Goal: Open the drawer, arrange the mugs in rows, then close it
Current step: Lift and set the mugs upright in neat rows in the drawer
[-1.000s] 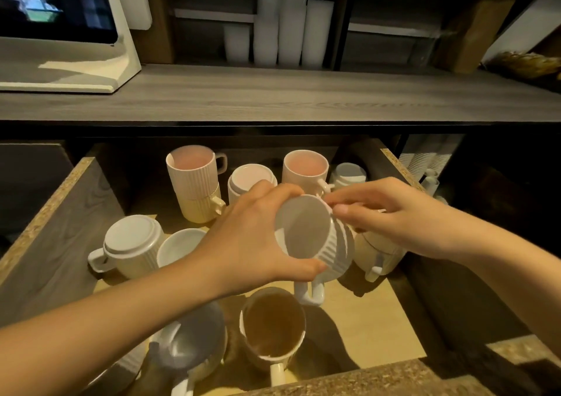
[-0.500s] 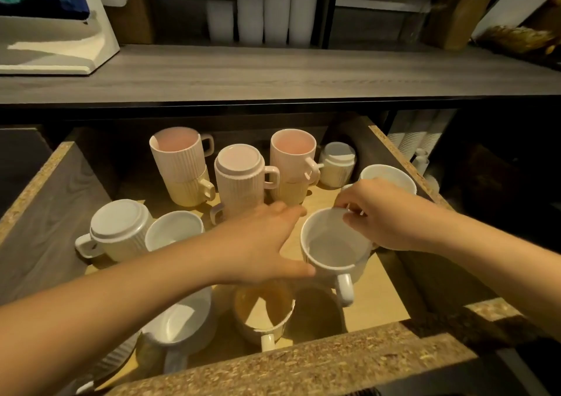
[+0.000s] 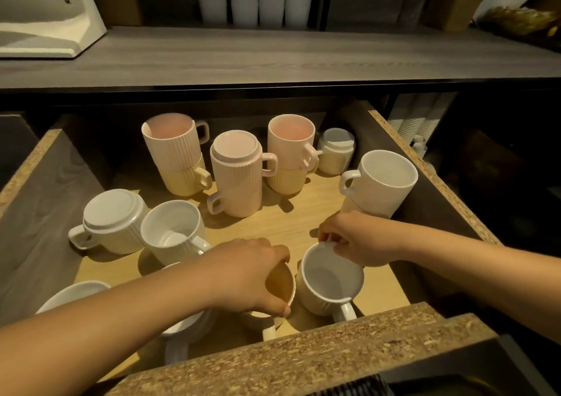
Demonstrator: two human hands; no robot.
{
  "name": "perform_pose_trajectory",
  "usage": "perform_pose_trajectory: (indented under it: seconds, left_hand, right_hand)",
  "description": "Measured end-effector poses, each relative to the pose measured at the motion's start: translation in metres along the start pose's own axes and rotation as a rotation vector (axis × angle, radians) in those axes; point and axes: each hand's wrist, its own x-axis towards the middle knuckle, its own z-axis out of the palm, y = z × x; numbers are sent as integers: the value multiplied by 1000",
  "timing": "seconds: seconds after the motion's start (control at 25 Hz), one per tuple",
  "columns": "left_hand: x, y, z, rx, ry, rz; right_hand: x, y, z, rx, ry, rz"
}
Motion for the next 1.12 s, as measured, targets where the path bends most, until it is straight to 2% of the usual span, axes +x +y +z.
perform_pose_trajectory:
  seconds: [0.2,0.28,0.4,0.56,0.68,0.72,0.88,1.12]
  left_hand:
    - [-1,1,1,-12,-7,3]
    - [-2,2,-3,-32,-8,6]
    - [0,5,-20,-44,77,17]
    - [16,14,-48,-99,280,80]
    - [40,31,-55,-191,396,116]
    - [50,37,-55,-202,424,123]
    - [85,46,-52,-283,473,137]
    - [108,42,-43,-434,528,93]
  right_hand:
    - [-3,-1,0,-20,-24,-12]
    - [-9,-4,-6,-35,14,-15]
    - [-26,-6,-30,-40,185,8]
    - [-43,13,-66,-58,421,80]
    - [-40,37,-79,-108,515,193]
    - [-37,44,-81,-133,497,229]
    - [-24,60,-80,-168,240,245]
    - [-10,64,-82,-302,175,252]
